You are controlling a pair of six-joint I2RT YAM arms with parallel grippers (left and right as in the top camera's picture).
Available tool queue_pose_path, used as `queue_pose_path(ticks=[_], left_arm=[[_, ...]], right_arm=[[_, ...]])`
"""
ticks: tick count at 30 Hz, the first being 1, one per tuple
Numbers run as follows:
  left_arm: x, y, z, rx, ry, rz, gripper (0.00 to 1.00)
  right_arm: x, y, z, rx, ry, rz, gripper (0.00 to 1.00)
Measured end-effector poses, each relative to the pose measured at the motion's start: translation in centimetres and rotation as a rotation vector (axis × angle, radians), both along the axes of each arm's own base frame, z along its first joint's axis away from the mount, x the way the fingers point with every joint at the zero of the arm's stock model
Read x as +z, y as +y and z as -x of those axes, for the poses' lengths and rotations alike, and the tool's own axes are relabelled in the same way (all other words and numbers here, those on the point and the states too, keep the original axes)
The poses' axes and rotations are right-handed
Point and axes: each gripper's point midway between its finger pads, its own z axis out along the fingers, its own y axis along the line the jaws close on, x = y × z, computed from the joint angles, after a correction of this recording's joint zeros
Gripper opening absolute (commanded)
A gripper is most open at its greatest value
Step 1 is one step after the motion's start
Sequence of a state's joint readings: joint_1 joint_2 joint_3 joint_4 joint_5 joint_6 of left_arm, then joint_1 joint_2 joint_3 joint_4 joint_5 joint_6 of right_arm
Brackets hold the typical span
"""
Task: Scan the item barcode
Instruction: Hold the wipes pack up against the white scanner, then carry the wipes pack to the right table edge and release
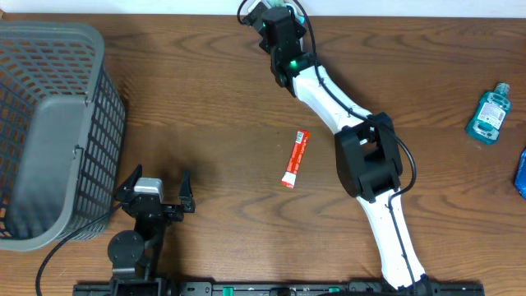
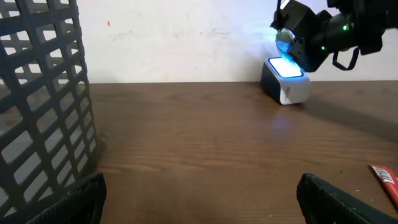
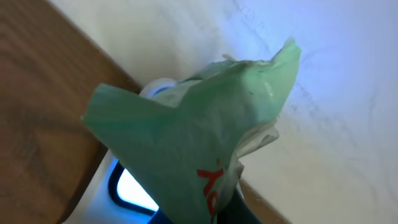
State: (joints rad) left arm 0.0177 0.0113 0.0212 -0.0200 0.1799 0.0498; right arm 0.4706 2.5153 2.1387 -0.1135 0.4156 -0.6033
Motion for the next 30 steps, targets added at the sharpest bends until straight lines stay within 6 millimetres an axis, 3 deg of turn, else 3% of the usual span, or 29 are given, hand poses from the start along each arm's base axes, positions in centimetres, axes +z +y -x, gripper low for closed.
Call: queue_pose_path(ticks=[6,10,13,17,21,24,30], left_arm=[[0.0,0.0,0.0,0.000,0.000,0.000,0.98],[0.0,0.0,0.0,0.000,0.000,0.000,0.98],[0.0,0.0,0.0,0.000,0.000,0.000,0.98],[0.0,0.0,0.0,0.000,0.000,0.000,0.98],[0.0,0.0,0.0,0.000,0.000,0.000,0.98],[0.0,0.0,0.0,0.000,0.000,0.000,0.98],[0.0,0.0,0.0,0.000,0.000,0.000,0.98]], right_arm=[[-1.3,-2.2,2.8,-0.080,0.178,0.042,0.01],[0.9,-5.9,5.9,-0.225,0.256,0.111,0.01],[4.1,-9.5,9.7,-0.372,0.319,0.110,0.01],[8.2,-15.5,16.5,-0.614,0.429,0.023,0.01],[10.4,-22.3,21.2,-0.913,0.467,-0.093,0.01],[9.7,-26.8,22.6,-1.108,0.472,-0.165,0.01],[5.1,-34.2,24.7,-1.376,0.500,-0.229,0.01]])
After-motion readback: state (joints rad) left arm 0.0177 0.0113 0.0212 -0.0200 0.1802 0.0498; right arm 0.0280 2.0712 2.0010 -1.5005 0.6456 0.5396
